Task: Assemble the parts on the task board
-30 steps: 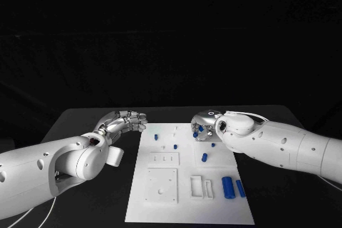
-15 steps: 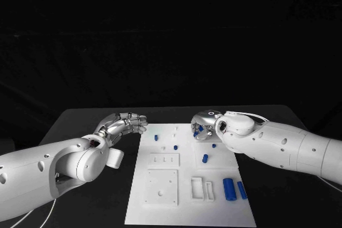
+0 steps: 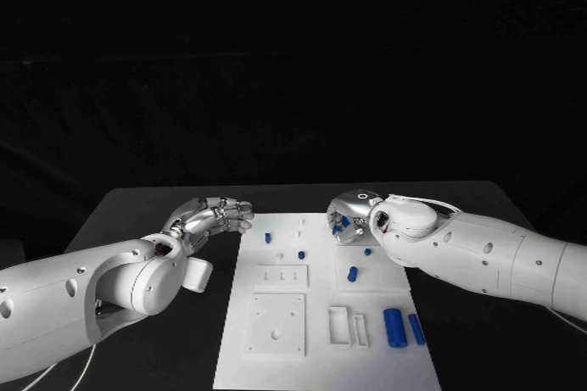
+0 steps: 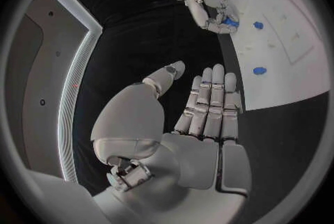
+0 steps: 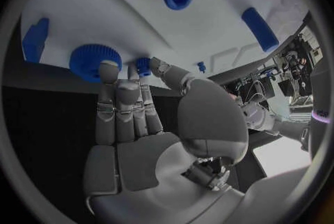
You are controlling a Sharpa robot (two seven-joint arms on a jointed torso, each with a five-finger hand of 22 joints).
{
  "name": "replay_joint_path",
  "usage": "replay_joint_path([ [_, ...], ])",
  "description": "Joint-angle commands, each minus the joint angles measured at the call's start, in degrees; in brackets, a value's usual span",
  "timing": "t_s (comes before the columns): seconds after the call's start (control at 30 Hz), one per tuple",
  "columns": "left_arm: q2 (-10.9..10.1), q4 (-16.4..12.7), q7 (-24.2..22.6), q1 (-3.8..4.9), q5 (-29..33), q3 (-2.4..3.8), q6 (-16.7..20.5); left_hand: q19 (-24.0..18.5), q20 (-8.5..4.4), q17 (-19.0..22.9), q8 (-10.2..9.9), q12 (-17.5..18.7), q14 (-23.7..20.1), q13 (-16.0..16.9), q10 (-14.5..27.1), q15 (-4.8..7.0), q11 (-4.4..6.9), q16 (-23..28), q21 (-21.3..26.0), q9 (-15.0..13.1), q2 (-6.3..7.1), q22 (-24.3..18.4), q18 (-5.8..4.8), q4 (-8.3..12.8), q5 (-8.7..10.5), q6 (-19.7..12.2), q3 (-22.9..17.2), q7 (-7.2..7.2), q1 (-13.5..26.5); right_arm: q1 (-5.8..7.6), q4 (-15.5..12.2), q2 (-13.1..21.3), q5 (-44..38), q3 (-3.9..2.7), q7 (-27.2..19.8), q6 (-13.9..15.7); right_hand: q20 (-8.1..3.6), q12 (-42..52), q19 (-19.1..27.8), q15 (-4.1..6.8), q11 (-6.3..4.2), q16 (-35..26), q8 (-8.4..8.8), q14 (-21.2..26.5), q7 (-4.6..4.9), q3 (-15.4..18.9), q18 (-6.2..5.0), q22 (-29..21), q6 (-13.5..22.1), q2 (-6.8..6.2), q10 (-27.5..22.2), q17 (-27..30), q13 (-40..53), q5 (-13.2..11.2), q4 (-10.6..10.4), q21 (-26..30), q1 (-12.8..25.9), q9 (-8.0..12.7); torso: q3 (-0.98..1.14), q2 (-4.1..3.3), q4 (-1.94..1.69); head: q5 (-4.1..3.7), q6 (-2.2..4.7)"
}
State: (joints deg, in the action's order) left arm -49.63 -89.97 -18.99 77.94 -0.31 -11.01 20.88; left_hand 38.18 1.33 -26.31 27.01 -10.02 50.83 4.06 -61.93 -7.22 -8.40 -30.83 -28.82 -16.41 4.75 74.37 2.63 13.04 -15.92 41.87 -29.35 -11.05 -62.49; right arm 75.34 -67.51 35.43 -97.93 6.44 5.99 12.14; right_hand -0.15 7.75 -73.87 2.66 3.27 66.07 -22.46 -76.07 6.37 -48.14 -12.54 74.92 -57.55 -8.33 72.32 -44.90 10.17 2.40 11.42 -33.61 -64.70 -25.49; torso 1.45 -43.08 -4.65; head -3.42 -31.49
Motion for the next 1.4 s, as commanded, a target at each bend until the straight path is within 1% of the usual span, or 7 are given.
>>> replay_joint_path([
  [0.03,0.2,0.0,0.1,0.09,-0.3,0.05,-1.1,-0.5,0.04,0.1,-0.4,0.3,-0.4,-0.1,0.3,0.06,-0.33,0.3,0.1,0.1,-0.08,0.1,0.33,0.1,0.2,-0.2,-0.2,-0.21,0.6,-0.46,-0.4,0.0,-1.3,0.28,1.2,2.4,-0.34,0.2,0.3,1.54,-1.04,0.3,-0.31,1.0,0.07,-0.5,-2.46,1.4,-0.3,-0.11,4.2,0.1,0.6,0.4,0.0,-0.5,-0.5,-2.1,0.06,-0.17,-0.01,0.08,0.19],
  [0.33,0.4,0.0,0.0,0.08,-0.2,0.05,-1.1,-0.4,0.08,0.1,-0.5,0.4,-0.4,-0.1,0.3,0.03,-0.39,0.3,0.1,0.1,-0.21,0.1,0.32,0.1,0.22,-0.3,-0.3,-0.28,0.8,-0.46,-1.2,-0.3,-1.9,0.27,2.1,12.1,-0.54,0.2,0.4,1.62,-1.11,0.4,-0.43,1.0,-0.04,-1.5,-2.46,1.4,-0.4,-0.77,4.1,0.3,2.2,0.4,-0.3,-1.7,-0.4,-2.9,0.04,-0.41,0.09,0.18,0.97],
  [0.93,0.8,0.5,0.0,0.08,-0.1,0.05,-1.2,-0.5,0.07,0.1,-0.5,0.5,-0.4,-0.1,0.4,0.03,-0.4,0.3,0.1,0.1,-0.25,0.1,0.35,0.2,0.2,-0.4,-0.4,-0.29,0.8,-0.46,1.4,-5.6,-3.6,0.21,3.7,14.6,-0.64,0.0,0.6,1.6,-1.1,0.5,-0.32,1.0,-0.1,-2.5,-2.46,1.3,-0.5,-1.71,3.7,0.5,3.6,0.4,-1.3,-2.5,-0.8,-3.6,0.08,-0.74,0.06,0.39,2.06],
  [0.97,0.8,0.5,0.0,0.08,-0.1,0.05,-1.2,-0.5,0.07,0.1,-0.5,0.5,-0.4,-0.1,0.4,0.03,-0.4,0.3,0.1,0.1,-0.25,0.1,0.35,0.2,0.2,-0.4,-0.4,-0.29,0.8,-0.46,1.8,-5.9,-3.6,0.21,3.6,14.6,-0.64,0.0,0.6,1.6,-1.09,0.5,-0.31,1.0,-0.1,-2.5,-2.46,1.3,-0.5,-1.73,3.7,0.5,3.6,0.4,-1.3,-2.5,-0.8,-3.6,0.03,-0.7,0.0,0.34,2.04],
  [1.0,0.9,0.5,0.0,0.08,-0.1,0.05,-1.2,-0.5,0.07,0.1,-0.5,0.5,-0.4,-0.1,0.4,0.03,-0.41,0.3,0.1,0.1,-0.25,0.1,0.35,0.2,0.2,-0.4,-0.4,-0.29,0.8,-0.46,2.2,-6.3,-3.6,0.21,3.6,14.6,-0.64,-0.1,0.6,1.6,-1.09,0.5,-0.3,1.0,-0.09,-2.5,-2.46,1.4,-0.5,-1.75,3.7,0.5,3.7,0.4,-1.3,-2.6,-0.8,-3.6,-0.34,-0.25,-0.47,-0.1,1.64],
  [1.03,0.9,0.5,0.0,0.08,-0.1,0.05,-1.2,-0.5,0.07,0.1,-0.5,0.5,-0.4,-0.1,0.4,0.03,-0.41,0.3,0.1,0.1,-0.25,0.1,0.35,0.2,0.2,-0.4,-0.4,-0.29,0.8,-0.47,2.5,-6.6,-3.6,0.21,3.6,14.6,-0.64,-0.1,0.6,1.6,-1.09,0.5,-0.3,1.0,-0.09,-2.5,-2.46,1.4,-0.5,-1.76,3.7,0.5,3.7,0.4,-1.3,-2.6,-0.8,-3.6,-0.38,-0.23,-0.51,-0.17,1.6],
  [1.4,0.9,0.3,0.0,0.1,-0.1,0.07,-1.2,-0.5,0.08,0.1,-0.5,0.5,-0.4,0.0,0.4,0.03,-0.42,0.3,0.1,0.0,-0.24,0.2,0.36,0.3,0.2,-0.4,-0.5,-0.3,0.8,-0.49,4.5,-8.8,-3.9,0.2,3.6,13.4,-0.73,-0.2,0.5,1.57,-1.06,0.5,-0.21,1.0,-0.08,-2.5,-2.46,1.4,-0.4,-1.83,3.5,0.6,4.1,0.4,-1.5,-3.0,-0.9,-3.8,-0.44,-0.45,-0.78,-0.29,1.84],
])
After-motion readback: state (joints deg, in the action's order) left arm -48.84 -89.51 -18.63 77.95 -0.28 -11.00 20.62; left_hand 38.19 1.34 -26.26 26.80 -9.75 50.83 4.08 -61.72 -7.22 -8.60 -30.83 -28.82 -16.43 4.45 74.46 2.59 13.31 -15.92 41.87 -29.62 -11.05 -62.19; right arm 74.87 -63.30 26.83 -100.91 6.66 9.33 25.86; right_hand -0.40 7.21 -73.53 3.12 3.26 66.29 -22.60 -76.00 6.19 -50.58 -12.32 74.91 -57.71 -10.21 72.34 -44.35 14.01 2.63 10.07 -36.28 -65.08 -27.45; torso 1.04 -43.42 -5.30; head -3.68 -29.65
